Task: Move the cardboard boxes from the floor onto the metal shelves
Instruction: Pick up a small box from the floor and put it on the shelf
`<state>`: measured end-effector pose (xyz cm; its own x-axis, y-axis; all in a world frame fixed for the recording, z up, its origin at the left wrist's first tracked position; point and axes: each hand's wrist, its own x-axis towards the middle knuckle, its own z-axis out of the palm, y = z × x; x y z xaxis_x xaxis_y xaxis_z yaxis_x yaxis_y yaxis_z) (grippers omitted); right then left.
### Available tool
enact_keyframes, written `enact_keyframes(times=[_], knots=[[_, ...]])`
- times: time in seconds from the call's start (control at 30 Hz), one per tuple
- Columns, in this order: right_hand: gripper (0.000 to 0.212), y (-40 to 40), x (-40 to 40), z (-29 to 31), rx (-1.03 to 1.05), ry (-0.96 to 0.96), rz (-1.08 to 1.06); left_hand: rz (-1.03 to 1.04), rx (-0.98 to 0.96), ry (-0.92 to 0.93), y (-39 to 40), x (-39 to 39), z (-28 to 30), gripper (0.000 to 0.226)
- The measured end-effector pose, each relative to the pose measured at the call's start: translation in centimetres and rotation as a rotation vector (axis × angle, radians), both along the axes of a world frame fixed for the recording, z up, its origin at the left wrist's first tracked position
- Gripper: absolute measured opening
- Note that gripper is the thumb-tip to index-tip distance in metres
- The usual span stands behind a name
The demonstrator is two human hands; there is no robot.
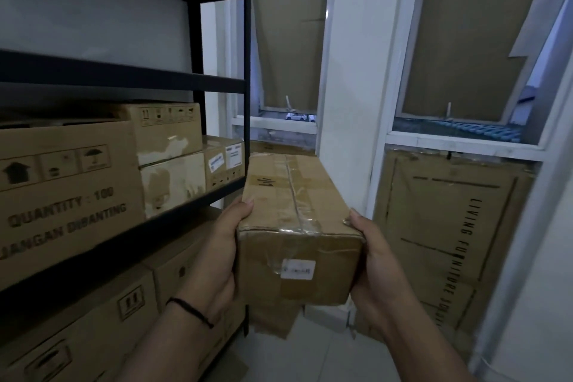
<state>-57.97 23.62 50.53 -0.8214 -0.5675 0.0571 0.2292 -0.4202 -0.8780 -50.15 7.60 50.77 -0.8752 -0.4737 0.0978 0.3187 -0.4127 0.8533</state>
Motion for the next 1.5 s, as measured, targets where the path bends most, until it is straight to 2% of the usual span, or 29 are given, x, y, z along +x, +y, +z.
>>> enact_keyframes(times=[0.3, 0.77, 0.93, 1.1, 1.33, 1.43, 1.5], knots=[[0.033, -4.3, -10.6, 0.9, 0.001, 0.048, -0.098, -0.091, -0.043, 0.006, -5.9, -12.1, 0.6, 0.039], [0.035, -6.2, -27.9, -0.1, -0.025, 0.056, -0.051, -0.088, -0.156, 0.021, -7.5, -27.9, 0.2, 0.034], [0.034, -8.6, -35.9, 0.6, -0.011, 0.043, 0.042, 0.054, -0.103, 0.02, -8.6, -34.1, 0.7, 0.04], [0.036, -13.1, -41.3, 1.6, -0.036, 0.024, 0.2, 0.266, -0.047, 0.062, -10.9, -37.5, 1.1, 0.026], [0.039, -23.0, -45.3, 1.3, -0.058, 0.022, 0.392, 0.47, -0.034, 0.084, -18.2, -39.0, 0.8, 0.033], [0.044, -26.7, -45.8, 1.4, -0.07, 0.02, 0.43, 0.496, -0.05, 0.087, -21.4, -39.1, 0.9, 0.04], [0.04, -29.3, -46.1, 1.9, -0.069, 0.038, 0.458, 0.518, -0.067, 0.102, -23.6, -39.1, 1.1, 0.037]])
